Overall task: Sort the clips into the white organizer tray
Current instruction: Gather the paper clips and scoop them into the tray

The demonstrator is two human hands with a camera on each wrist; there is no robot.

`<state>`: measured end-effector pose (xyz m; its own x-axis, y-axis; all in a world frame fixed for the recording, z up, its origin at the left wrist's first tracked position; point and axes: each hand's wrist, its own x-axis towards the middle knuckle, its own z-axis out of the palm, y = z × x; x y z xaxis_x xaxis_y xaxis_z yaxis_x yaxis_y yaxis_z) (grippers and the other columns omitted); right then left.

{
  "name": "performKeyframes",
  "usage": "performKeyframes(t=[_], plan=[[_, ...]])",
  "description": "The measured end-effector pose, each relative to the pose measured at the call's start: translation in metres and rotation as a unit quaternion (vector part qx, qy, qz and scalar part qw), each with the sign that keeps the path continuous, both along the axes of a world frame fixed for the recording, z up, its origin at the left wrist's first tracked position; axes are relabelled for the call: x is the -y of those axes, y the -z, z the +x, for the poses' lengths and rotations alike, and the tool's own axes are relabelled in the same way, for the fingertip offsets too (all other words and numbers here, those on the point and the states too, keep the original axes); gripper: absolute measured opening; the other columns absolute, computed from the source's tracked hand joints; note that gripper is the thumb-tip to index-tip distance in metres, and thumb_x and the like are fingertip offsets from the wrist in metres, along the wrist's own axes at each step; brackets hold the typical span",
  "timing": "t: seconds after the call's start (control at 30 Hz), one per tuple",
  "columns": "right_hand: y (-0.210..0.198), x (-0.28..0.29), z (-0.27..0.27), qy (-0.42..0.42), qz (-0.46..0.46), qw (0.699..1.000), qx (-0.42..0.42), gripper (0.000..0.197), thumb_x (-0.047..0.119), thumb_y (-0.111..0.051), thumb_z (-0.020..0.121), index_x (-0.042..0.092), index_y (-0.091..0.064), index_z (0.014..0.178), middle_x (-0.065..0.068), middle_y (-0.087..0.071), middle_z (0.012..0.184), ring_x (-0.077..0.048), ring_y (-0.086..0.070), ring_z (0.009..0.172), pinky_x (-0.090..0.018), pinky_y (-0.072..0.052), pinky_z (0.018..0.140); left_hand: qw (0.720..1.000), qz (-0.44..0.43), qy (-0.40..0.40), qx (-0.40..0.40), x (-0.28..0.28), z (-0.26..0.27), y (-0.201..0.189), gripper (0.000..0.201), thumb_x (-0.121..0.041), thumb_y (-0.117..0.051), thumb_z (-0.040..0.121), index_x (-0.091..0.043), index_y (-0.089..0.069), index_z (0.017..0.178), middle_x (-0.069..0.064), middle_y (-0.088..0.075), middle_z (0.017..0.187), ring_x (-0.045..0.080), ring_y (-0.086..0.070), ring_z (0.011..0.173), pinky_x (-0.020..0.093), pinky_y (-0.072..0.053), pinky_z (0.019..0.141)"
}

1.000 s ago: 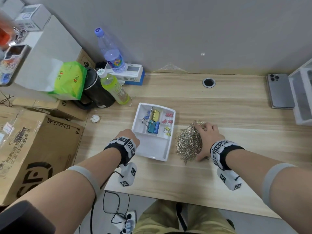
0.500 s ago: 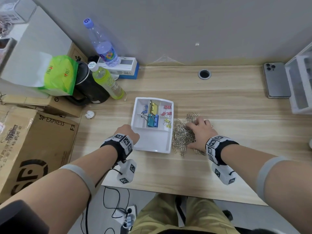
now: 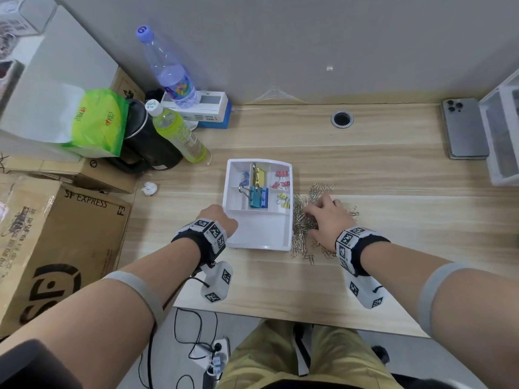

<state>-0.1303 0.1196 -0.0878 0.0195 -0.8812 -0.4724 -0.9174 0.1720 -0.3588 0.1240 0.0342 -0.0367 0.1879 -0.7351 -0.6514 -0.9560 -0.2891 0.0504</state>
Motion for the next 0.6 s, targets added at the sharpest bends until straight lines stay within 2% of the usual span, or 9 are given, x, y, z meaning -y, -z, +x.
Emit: performKeyframes(t=[0.1,0.2,0.37,0.5,0.6], plan=[[0.001,-0.004,-0.001,0.005,0.001,1.000,0.022,0.045,0.025,-0.066,0.086,0.033,-0.052,0.128,0.001,-0.041,0.125,-0.022,-0.039,0.114,-0.041,-0.048,0.094,1.000,0.006,-0.001,0.001,0.000,-0.004,-0.001,0.006,-0.014,-0.050,0.079,-0.010,-0.050,0.075,0.005,-0.057,0.074,0.022,-0.053,0.062,0.027,-0.046,0.062],[0.000,-0.001,-0.002,0.009,0.014,0.999,0.041,0.044,0.015,-0.063,0.086,0.029,-0.054,0.127,0.002,-0.043,0.127,-0.022,-0.039,0.115,-0.040,-0.044,0.098,1.000,0.009,-0.009,-0.003,0.001,-0.007,-0.002,0.007,-0.014,-0.049,0.079,-0.010,-0.049,0.074,0.005,-0.055,0.071,0.023,-0.053,0.060,0.027,-0.047,0.063],[-0.002,0.004,-0.008,0.015,0.023,0.998,0.063,0.042,0.011,-0.064,0.087,0.022,-0.057,0.126,-0.001,-0.048,0.127,-0.025,-0.045,0.116,-0.038,-0.040,0.103,1.000,0.012,-0.021,-0.017,0.001,-0.009,-0.003,0.007,-0.014,-0.048,0.079,-0.010,-0.049,0.074,0.008,-0.058,0.070,0.025,-0.055,0.061,0.027,-0.046,0.061],[-0.004,0.005,-0.015,0.006,0.032,0.997,0.068,0.039,0.005,-0.061,0.088,0.019,-0.059,0.125,-0.003,-0.053,0.125,-0.025,-0.053,0.116,-0.034,-0.042,0.100,0.999,0.018,-0.020,-0.018,0.000,-0.011,-0.008,0.008,-0.015,-0.048,0.079,-0.009,-0.050,0.075,0.008,-0.060,0.069,0.025,-0.057,0.062,0.028,-0.048,0.063],[-0.009,0.007,-0.021,0.002,0.036,0.997,0.066,0.036,0.010,-0.061,0.090,0.019,-0.061,0.124,-0.004,-0.058,0.126,-0.025,-0.054,0.118,-0.033,-0.041,0.100,0.999,0.026,-0.021,-0.016,0.001,-0.012,-0.011,0.009,-0.017,-0.048,0.079,-0.009,-0.051,0.075,0.008,-0.060,0.070,0.026,-0.058,0.064,0.029,-0.051,0.067]])
